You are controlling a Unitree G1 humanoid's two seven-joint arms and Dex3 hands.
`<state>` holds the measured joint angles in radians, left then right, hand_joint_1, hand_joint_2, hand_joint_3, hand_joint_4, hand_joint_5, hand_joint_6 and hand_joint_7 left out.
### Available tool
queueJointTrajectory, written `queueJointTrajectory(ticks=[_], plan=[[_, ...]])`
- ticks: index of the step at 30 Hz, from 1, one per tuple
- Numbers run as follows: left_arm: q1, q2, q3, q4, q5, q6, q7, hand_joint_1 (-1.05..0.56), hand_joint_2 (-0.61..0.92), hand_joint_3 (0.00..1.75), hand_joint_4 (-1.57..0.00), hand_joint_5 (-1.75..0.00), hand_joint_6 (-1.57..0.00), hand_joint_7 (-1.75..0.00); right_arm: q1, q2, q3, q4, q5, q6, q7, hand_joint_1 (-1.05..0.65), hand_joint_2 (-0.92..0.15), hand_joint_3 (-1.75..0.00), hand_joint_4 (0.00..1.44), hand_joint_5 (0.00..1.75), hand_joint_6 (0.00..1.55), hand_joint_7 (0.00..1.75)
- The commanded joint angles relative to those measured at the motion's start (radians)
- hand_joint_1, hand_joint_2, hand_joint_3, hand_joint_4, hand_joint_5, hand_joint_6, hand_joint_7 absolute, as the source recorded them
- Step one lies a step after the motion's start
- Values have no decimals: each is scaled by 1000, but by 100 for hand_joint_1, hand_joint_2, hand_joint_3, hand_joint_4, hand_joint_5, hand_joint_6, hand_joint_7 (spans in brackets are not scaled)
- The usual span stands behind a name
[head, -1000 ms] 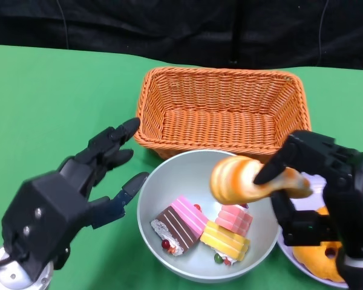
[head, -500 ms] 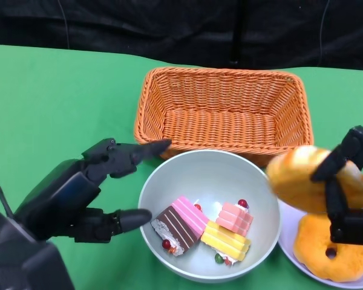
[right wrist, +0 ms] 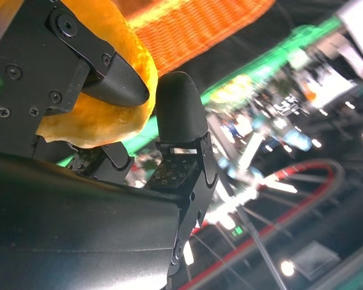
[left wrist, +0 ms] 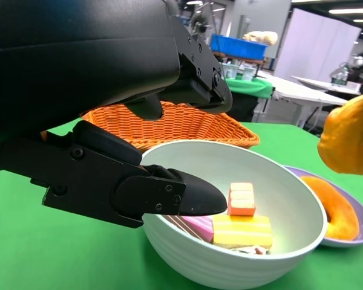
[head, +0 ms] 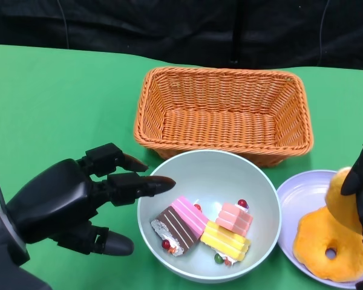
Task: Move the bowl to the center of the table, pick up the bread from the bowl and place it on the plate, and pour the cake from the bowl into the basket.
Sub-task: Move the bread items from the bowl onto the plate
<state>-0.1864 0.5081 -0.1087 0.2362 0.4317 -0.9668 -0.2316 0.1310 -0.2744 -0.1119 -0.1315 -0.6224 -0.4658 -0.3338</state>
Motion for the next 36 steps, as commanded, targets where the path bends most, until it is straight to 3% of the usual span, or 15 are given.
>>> queueJointTrajectory(ticks=[1, 12, 20, 25, 32, 33, 34, 35, 36], plan=[[-30, 19, 2, 27, 42, -41, 42, -70, 92, 23, -13, -82, -47, -10, -26, -50, -4, 85, -53, -15, -55, -11, -13, -165, 104, 175, 85, 165], [-31, 17, -7, 17, 131, -69, 114, -69, 92, 21, -13, -81, -46, -8, -142, -186, 99, 307, -305, 3, -269, -16, -18, -149, 104, 175, 86, 171], [-6, 22, -6, -11, 140, -60, 125, -68, 92, 16, -13, -81, -46, -8, -242, -267, 212, 411, -445, 63, -430, -16, -12, -138, 103, 175, 84, 175], [0, 30, -5, -28, 138, -48, 117, -67, 92, 15, -13, -81, -46, -7, -267, -277, 295, 474, -466, 70, -485, -11, -6, -127, 103, 175, 84, 175], [6, 24, -9, -47, 151, -29, 120, -67, 92, 16, -12, -82, -46, -7, -244, -263, 374, 473, -426, 64, -449, -11, -15, -133, 100, 175, 78, 175], [7, 24, -10, -49, 149, -28, 119, -67, 92, 17, -12, -82, -46, -7, -223, -271, 380, 425, -399, 87, -338, -13, -18, -127, 94, 167, 73, 162], [7, 25, -10, -50, 148, -27, 119, -67, 92, 17, -12, -82, -46, -7, -207, -277, 384, 386, -378, 106, -252, -18, -30, -105, 84, 149, 74, 118], [9, 24, -11, -51, 146, -27, 120, -67, 92, 17, -12, -82, -46, -7, -180, -283, 386, 319, -349, 151, -105, -21, -38, -89, 80, 139, 79, 85], [11, 23, -11, -53, 144, -27, 121, -67, 92, 17, -12, -82, -46, -7, -149, -292, 389, 238, -334, 212, 60, -31, -54, -59, 55, 97, 64, 43]])
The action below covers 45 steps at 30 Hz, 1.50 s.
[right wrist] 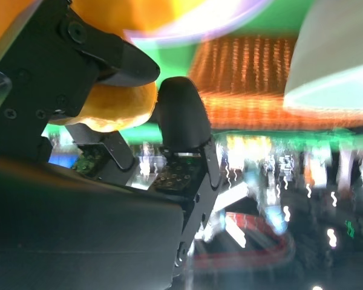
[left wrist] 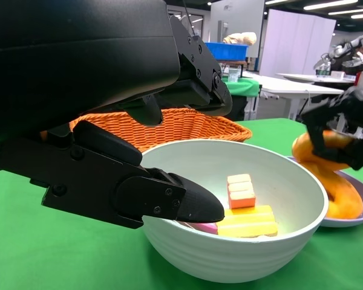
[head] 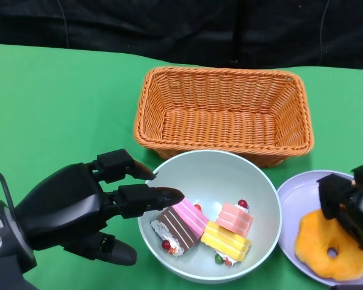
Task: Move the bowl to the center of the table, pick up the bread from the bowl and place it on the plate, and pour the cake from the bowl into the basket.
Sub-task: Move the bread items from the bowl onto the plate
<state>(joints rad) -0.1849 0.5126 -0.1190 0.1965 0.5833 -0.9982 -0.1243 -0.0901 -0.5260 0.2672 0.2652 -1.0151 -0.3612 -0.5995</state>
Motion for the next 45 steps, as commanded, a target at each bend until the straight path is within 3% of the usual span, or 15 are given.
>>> queueJointTrajectory(ticks=[1, 2, 4, 5, 9, 17, 27, 33, 36, 45], plan=[[12, 17, -1, -14, -8, 4, 15, -67, 92, 17, -12, -82, -46, -7, 91, -45, 10, -213, 64, 152, 430, -40, -70, -34, 41, 71, 54, 23], [13, 17, -1, -14, -9, 4, 15, -67, 92, 17, -12, -82, -46, -6, 104, -47, 9, -251, 66, 182, 500, -46, -81, -15, 34, 53, 48, 10], [13, 18, -2, -14, -11, 5, 13, -67, 92, 18, -12, -82, -46, -6, 135, -49, 0, -335, 80, 217, 602, -54, -86, -6, 30, 43, 45, 3], [12, 19, -1, -15, -12, 6, 11, -67, 92, 19, -12, -82, -45, -6, 156, -52, -7, -395, 95, 238, 668, -68, -90, -11, 18, 37, 33, 1], [11, 21, -3, -18, -13, 9, 8, -68, 92, 20, -12, -82, -45, -6, 220, -58, -34, -592, 149, 290, 838, -84, -92, -21, 4, 33, 24, 0], [1, 30, -9, -14, -17, 10, 2, -69, 92, 21, -12, -82, -46, -6, 295, -34, -88, -821, 220, 326, 959, -92, -92, -25, 0, 32, 22, 0], [-12, 44, -14, 4, -25, 0, 2, -71, 92, 21, -13, -82, -46, -6, 375, 10, -154, -947, 230, 327, 949, -90, -92, -20, 0, 52, 23, 1], [-20, 55, -17, 11, -27, -5, -2, -72, 92, 18, -13, -82, -46, -6, 401, 40, -184, -961, 221, 319, 920, -90, -92, -21, 0, 56, 24, 1], [-30, 63, -21, 22, -29, -13, -3, -73, 92, 16, -13, -81, -46, -5, 428, 70, -212, -964, 204, 320, 869, -78, -92, -13, 4, 73, 28, 3], [-31, 77, -26, 14, -39, -7, -9, -73, 92, 16, -13, -80, -46, -5, 457, 81, -251, -953, 180, 317, 841, -74, -92, -17, 5, 80, 29, 3]])
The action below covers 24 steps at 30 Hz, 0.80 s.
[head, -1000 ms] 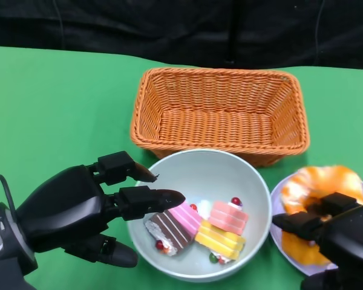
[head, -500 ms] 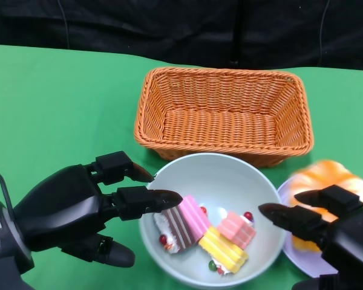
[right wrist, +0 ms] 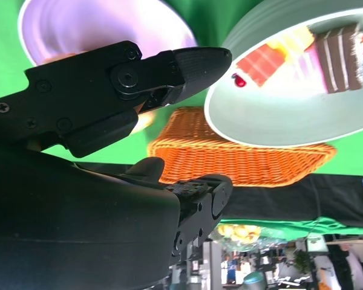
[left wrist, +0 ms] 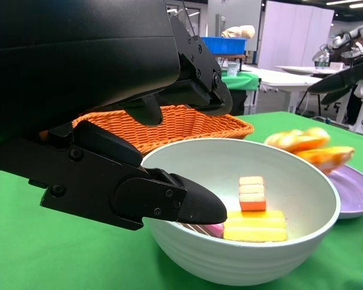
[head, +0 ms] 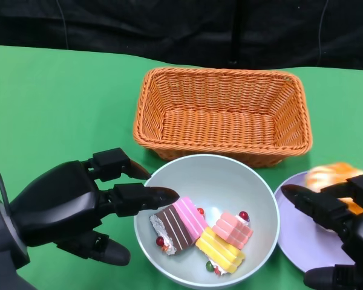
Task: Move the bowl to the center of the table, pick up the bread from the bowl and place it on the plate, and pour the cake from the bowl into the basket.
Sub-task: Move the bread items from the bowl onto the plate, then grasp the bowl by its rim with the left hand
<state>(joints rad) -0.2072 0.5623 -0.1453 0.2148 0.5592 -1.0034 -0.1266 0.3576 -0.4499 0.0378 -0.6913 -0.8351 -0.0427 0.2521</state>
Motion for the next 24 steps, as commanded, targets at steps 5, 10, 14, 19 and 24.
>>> queueJointTrajectory(ticks=[5, 10, 14, 19, 24], plan=[[-11, 33, -5, 3, -23, -5, -8, -72, 92, 13, -13, -80, -46, -5, 17, 8, -23, 17, 2, -20, -25, -74, -92, -15, 8, 80, 31, 4], [-16, 39, -10, -1, -23, -1, -13, -73, 92, 14, -13, -80, -46, -5, 20, 18, -24, 21, 2, -36, -44, -76, -92, -16, 10, 80, 32, 4], [-20, 43, -12, 3, -26, -4, -14, -74, 92, 16, -13, -80, -46, -5, 22, 23, -26, 16, 2, -42, -47, -76, -92, -16, 10, 80, 32, 4], [-37, 57, -12, 17, 1, -36, -1, -77, 92, 19, -13, -79, -45, -4, 31, 34, -31, -8, 4, -39, -40, -76, -92, -16, 10, 80, 32, 4], [-78, 61, -2, 57, 86, -105, 54, -80, 92, 7, -18, -78, -48, -5, 46, 54, -29, -38, 9, -33, -34, -75, -92, -18, 8, 81, 32, 5]])
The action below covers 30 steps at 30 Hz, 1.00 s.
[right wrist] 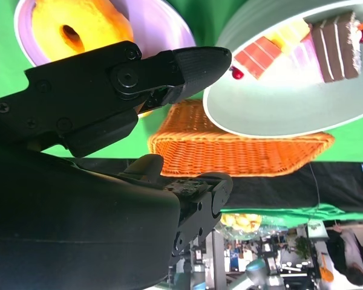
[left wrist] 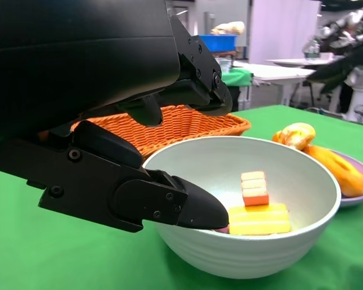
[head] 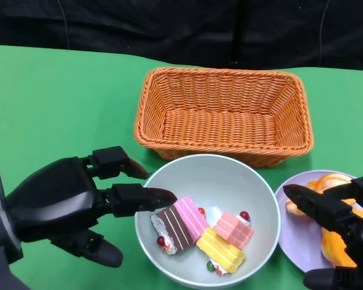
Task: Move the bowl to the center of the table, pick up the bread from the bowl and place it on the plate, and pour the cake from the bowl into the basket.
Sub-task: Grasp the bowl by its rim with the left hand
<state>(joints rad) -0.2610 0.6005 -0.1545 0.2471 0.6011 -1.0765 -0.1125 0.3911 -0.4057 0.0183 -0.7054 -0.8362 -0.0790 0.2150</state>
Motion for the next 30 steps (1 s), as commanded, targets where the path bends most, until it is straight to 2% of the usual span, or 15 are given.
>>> queueJointTrajectory(ticks=[1, 5, 9, 15, 21, 26, 30], plan=[[-36, 24, 7, 33, 73, -46, 56, -80, 92, 6, -19, -78, -49, -5, 15, 15, -9, -27, 11, 2, 1, -75, -92, -18, 8, 81, 32, 5], [-84, 13, 4, 78, 204, -125, 174, -75, 85, 1, -30, -84, -66, -14, 26, 32, -7, -43, 7, 2, 2, -75, -92, -20, 8, 82, 33, 5], [-106, 13, -24, 69, 352, -151, 285, -73, 82, 0, -35, -90, -73, -18, 42, 54, -4, -69, 4, 10, 8, -74, -92, -20, 7, 83, 33, 5], [-121, 24, -87, 54, 467, -145, 379, -68, 81, 0, -36, -93, -72, -17, 56, 74, -7, -91, 6, 15, 16, -73, -92, -21, 5, 84, 33, 5], [-155, 53, -177, 55, 609, -91, 497, -63, 91, 3, -35, -93, -67, -14, 61, 89, -8, -106, 10, 13, 22, -73, -92, -21, 5, 85, 33, 5], [-183, 65, -260, 72, 651, -47, 534, -61, 90, 1, -37, -96, -69, -14, 70, 101, -10, -126, 18, 14, 31, -72, -92, -21, 4, 86, 32, 5], [-203, 65, -307, 84, 599, -26, 454, -61, 90, 1, -37, -98, -68, -14, 81, 107, -13, -144, 31, 11, 38, -72, -92, -21, 4, 87, 32, 5]])
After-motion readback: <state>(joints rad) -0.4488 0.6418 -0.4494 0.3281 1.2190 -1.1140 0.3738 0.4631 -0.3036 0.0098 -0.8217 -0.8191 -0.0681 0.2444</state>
